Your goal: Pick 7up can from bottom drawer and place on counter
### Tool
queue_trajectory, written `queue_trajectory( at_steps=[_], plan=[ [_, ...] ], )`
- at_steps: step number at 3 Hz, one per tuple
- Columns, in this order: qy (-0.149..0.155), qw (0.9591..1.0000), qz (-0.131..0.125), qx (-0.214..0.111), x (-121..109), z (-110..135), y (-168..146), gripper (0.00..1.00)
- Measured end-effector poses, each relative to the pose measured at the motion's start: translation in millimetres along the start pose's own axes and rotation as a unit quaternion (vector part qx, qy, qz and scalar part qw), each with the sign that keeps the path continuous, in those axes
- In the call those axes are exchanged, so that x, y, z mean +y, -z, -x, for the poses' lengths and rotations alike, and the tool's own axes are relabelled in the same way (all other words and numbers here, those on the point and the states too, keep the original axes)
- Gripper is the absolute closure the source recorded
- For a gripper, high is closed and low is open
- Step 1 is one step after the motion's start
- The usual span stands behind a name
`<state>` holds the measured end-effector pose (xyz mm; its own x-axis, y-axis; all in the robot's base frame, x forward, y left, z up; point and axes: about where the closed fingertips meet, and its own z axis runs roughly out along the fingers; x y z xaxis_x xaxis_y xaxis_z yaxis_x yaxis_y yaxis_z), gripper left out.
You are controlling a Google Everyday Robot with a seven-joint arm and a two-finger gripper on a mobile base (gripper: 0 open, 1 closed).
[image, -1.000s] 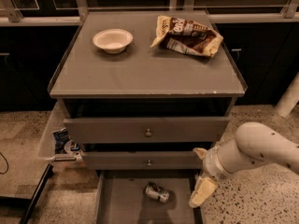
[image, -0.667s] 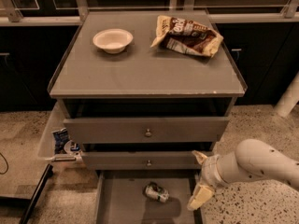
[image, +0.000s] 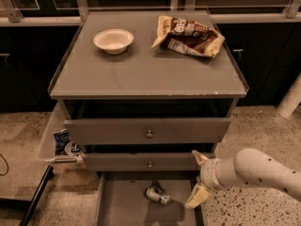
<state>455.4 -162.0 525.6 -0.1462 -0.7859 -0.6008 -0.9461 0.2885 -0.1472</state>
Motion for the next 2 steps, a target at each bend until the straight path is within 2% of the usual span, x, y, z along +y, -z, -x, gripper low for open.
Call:
queue_trajectory(
  at_steps=[1, 2],
  plan=[
    [-0.016, 0.9998, 0.003, 0.009, 4, -13, -18, 0.0],
    [-0.052, 0.9983, 0.017, 0.018, 19, -46, -67, 0.0]
  ],
)
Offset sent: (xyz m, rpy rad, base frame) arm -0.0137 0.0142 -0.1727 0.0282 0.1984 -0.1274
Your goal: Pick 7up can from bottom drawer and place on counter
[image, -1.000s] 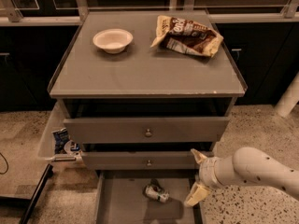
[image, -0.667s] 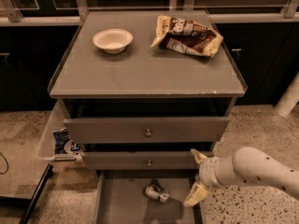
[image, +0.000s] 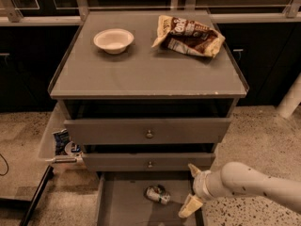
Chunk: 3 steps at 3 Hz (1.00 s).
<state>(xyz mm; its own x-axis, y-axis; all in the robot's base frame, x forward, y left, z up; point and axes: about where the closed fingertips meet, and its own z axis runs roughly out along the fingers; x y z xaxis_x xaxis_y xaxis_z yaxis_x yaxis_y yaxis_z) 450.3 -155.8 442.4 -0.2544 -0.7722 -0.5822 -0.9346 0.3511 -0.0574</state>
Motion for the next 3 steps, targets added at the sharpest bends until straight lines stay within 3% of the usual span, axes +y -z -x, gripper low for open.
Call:
queue_trajectory(
  at_steps=[2, 3],
  plan=[
    [-0.039, 0.9988, 0.013, -0.027, 17, -49, -93, 0.0],
    [-0.031, 0.9984, 0.015, -0.044, 18, -60, -122, 0.0]
  ],
)
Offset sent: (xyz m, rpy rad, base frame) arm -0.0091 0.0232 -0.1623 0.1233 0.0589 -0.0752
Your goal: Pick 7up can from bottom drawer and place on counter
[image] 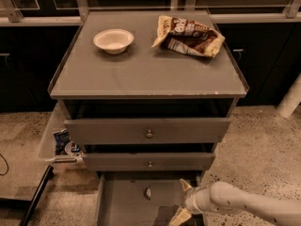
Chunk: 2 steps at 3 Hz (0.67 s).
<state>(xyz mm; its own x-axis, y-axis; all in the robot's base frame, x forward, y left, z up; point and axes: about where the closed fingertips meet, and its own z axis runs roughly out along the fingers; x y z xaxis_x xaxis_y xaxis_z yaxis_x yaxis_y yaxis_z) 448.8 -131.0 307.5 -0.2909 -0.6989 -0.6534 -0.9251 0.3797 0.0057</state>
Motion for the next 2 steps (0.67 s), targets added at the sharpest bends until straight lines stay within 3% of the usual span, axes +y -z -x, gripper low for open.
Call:
queue_trajectory(
  at_steps=[1, 2],
  plan=[
    [0.028, 0.9996, 0.009, -0.005, -13.7, 0.3, -22.9, 0.0],
    [0.028, 0.9996, 0.009, -0.005, -13.6, 0.2, -23.0, 0.0]
  ],
)
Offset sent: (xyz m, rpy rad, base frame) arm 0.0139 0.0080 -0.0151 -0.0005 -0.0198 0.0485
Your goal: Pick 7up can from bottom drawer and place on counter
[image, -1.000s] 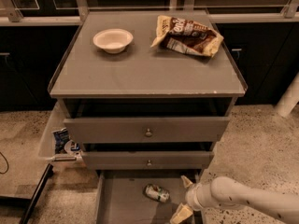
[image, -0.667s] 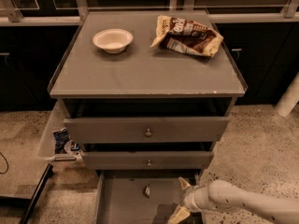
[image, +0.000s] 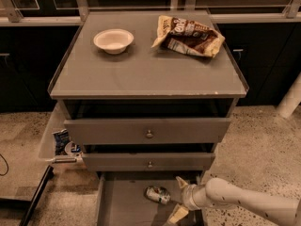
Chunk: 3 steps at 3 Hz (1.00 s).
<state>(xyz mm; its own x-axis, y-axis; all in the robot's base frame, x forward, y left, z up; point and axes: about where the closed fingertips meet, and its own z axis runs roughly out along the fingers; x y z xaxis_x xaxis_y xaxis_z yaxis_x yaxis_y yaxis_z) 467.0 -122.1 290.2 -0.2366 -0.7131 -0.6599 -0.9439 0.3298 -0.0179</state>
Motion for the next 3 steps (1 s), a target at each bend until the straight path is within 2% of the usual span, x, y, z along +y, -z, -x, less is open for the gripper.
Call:
queue_trajectory(
  at_steps=[1, 2, 3],
  plan=[
    [-0.01, 0.9999, -0.003, 0.0, 1, -8, -16, 0.0],
    [-0.008, 0.9998, -0.015, -0.006, -7, -21, -46, 0.0],
    [0.016, 0.9993, -0.03, -0.016, -18, -31, -72, 0.0]
  ],
)
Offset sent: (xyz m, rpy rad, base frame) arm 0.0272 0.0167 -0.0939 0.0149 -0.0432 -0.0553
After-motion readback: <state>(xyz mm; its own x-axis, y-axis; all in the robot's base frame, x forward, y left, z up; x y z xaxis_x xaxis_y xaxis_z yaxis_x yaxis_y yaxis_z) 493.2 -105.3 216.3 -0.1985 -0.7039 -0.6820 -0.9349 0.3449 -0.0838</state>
